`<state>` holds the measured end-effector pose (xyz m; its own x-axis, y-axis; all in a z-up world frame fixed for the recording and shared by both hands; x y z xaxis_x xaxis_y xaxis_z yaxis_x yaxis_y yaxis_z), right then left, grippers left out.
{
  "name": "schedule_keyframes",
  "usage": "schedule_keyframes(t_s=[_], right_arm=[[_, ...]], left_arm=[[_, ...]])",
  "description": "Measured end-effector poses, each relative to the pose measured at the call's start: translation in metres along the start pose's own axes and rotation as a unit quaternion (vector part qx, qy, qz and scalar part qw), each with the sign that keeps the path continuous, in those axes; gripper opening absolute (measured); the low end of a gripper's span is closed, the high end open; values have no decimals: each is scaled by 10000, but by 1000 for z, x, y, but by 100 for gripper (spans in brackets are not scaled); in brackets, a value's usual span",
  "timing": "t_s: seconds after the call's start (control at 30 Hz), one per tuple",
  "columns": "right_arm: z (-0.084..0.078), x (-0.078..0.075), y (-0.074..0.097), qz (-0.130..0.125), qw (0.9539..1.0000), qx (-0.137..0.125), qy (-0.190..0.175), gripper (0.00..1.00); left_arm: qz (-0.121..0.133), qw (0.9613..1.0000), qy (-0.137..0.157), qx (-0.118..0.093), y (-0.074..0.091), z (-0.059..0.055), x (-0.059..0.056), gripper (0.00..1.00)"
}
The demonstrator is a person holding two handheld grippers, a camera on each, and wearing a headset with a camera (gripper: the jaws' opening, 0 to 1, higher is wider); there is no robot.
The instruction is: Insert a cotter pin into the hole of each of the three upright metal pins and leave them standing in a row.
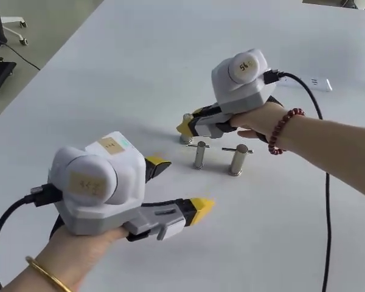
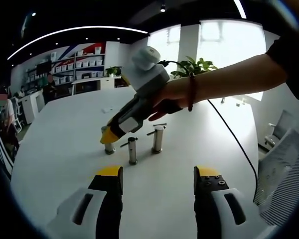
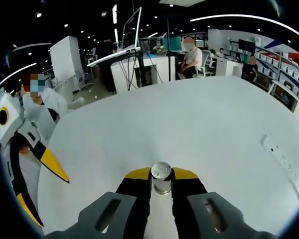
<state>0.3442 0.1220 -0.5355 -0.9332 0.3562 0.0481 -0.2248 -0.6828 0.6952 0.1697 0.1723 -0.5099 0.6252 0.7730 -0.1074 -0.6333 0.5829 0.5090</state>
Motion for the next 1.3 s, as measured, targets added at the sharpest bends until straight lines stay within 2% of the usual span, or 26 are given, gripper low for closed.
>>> schedule_keyframes(t_s=[0.1, 0.17, 0.4, 0.57, 0.9, 0.97, 1.03, 1.3], right_arm=[[0, -2, 0, -6, 10000, -37, 22, 10], [-1, -3, 1, 37, 9999, -47, -90, 10], [0, 1, 5, -17, 10000, -39, -28, 9], [-5, -1, 11, -29, 10000, -18, -85, 8], [-13, -13, 37, -346, 9992, 19, -209, 8], [-16, -16, 40, -416, 9989, 47, -232, 8], [-21, -20, 47, -445, 9984, 41, -344, 8], [-37, -31, 76, -702, 9966, 158, -393, 8]], left_arm=[[-5, 10000, -2, 1, -1, 0, 0, 57], [-2, 10000, 25, -21, 0, 1, 1, 57], [30, 10000, 46, -16, 1, 0, 2, 57], [49, 10000, 48, -22, 1, 1, 1, 57], [50, 10000, 53, -34, 3, 3, -2, 57], [70, 10000, 28, -30, 4, 4, -3, 57], [97, 9999, 29, -34, 5, 5, -3, 57], [234, 9997, 81, -83, 10, 5, 0, 57]])
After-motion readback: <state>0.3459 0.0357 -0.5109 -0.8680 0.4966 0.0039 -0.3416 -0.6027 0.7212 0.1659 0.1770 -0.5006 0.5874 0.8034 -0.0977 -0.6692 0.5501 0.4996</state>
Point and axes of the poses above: the centre of the closed fingertips' face, and the gripper's own axes: y roughly backward along the fingers, x roughly to its left, z roughly out of its top, the point moved 7 cm from there along y, roughly backward along the fingers, and after that the axes turned 5 degrees about x, right-handed, at the moved point
